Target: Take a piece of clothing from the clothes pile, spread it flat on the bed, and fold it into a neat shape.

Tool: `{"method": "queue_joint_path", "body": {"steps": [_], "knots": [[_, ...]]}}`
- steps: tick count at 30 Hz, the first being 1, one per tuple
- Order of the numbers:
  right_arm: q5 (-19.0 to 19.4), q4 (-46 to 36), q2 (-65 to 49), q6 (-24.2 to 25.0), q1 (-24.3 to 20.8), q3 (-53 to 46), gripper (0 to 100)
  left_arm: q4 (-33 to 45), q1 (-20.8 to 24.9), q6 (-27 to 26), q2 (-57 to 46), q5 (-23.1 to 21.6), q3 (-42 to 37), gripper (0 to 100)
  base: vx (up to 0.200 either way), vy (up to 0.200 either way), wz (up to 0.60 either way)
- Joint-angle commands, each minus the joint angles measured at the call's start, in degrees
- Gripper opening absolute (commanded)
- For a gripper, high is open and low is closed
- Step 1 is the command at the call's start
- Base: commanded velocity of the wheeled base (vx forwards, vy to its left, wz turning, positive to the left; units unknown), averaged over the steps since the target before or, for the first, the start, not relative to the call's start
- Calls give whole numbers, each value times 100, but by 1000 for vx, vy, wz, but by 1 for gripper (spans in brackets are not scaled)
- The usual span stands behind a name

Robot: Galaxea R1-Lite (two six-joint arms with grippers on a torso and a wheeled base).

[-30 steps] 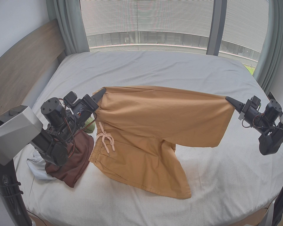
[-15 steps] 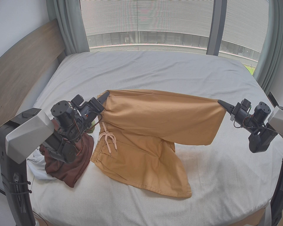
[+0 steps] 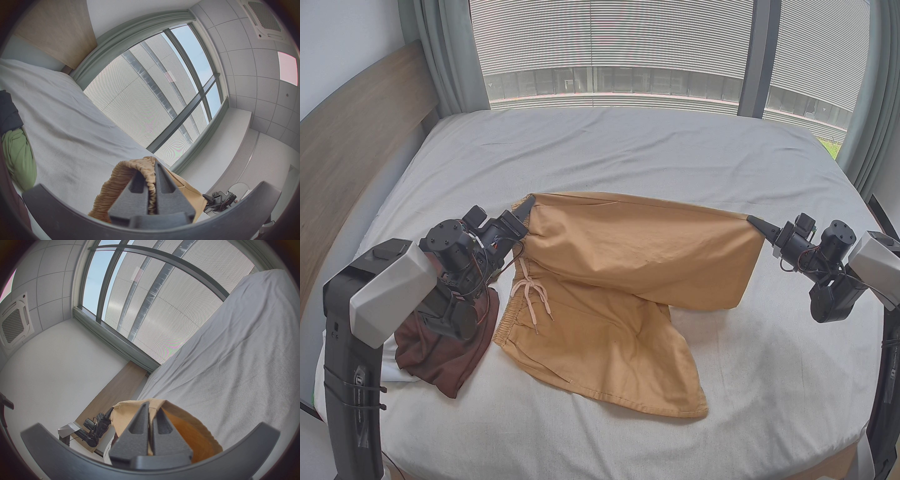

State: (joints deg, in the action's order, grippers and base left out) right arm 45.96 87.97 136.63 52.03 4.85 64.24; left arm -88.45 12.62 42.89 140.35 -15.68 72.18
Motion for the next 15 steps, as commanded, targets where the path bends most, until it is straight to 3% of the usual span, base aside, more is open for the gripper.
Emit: {"method": "queue_joint_path", "body": {"steps": [1, 15], "knots": [[10, -16, 399, 0, -46, 299, 0, 21, -58, 9, 467, 38, 446, 0, 0, 0, 0], [1, -16, 742, 9, 25, 835, 0, 65, -137, 44, 695, 38, 912, 0, 0, 0, 0]]}}
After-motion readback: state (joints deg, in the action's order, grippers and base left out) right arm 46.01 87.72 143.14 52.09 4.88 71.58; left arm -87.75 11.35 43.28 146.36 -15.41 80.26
